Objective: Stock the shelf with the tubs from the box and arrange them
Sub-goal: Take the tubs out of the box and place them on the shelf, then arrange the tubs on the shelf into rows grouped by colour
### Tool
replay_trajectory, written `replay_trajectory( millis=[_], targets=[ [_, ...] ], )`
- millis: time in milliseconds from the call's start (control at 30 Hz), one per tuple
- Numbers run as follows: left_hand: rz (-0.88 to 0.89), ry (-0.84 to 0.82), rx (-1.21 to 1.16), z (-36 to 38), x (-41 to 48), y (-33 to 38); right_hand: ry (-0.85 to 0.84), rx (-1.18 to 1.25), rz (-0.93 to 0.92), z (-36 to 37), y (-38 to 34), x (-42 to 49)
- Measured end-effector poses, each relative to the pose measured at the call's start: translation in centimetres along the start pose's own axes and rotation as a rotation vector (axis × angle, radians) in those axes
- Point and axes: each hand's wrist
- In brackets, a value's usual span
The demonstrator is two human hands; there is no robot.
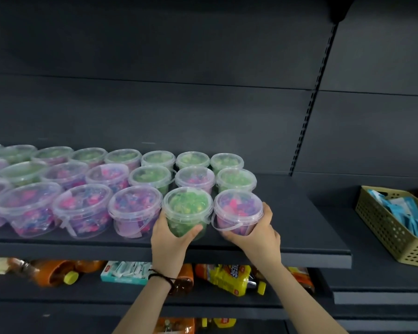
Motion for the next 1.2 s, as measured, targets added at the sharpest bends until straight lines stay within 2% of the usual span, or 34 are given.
replay_trajectory(
  millis=[233, 300, 400, 533, 600, 800, 967, 1200],
  targets=[
    [0.042, -0.139, 0.072, -1.9, 0.4, -0.5, -0.091, 0.063, 0.049, -0.8, -0.1, -0.1],
    [0.035, -0.135, 0.109, -2.8, 0.0, -1.0, -0.097, 0.097, 0.016, -1.3, 0.0, -0.7],
    [0.017, -0.056, 0.148, -5.0, -0.9, -1.7, -0.041, 0.089, -0.034, -1.4, 0.1, -2.2],
    [0.046, -0.035, 0.225, -9.5, -1.9, -2.8, 0.120, 0.160, 0.017, -0.2, -0.9, -4.8],
    [0.059, -0.024, 0.279, -12.2, -2.1, -3.8, 0.148, 0.186, 0.021, 1.1, -2.0, -6.6],
    [0.071, 0.048, 0.384, -20.5, -2.1, -6.5, 0.014, 0.189, -0.051, 7.2, -6.7, -11.0],
    [0.057, 0.145, 0.499, -27.9, -1.8, -9.2, -0.124, 0.186, -0.211, 12.4, -11.7, -13.2],
    [0.000, 0.209, 0.550, -36.5, 1.2, -12.5, -0.216, 0.185, -0.333, 18.4, -17.6, -13.7]
  ],
)
Point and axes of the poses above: each hand's wrist, its own x-axis towards the middle knuckle, its own z-axis out of the palm, y = z × x, and after that the axes turned 13 degrees about x, right-handed
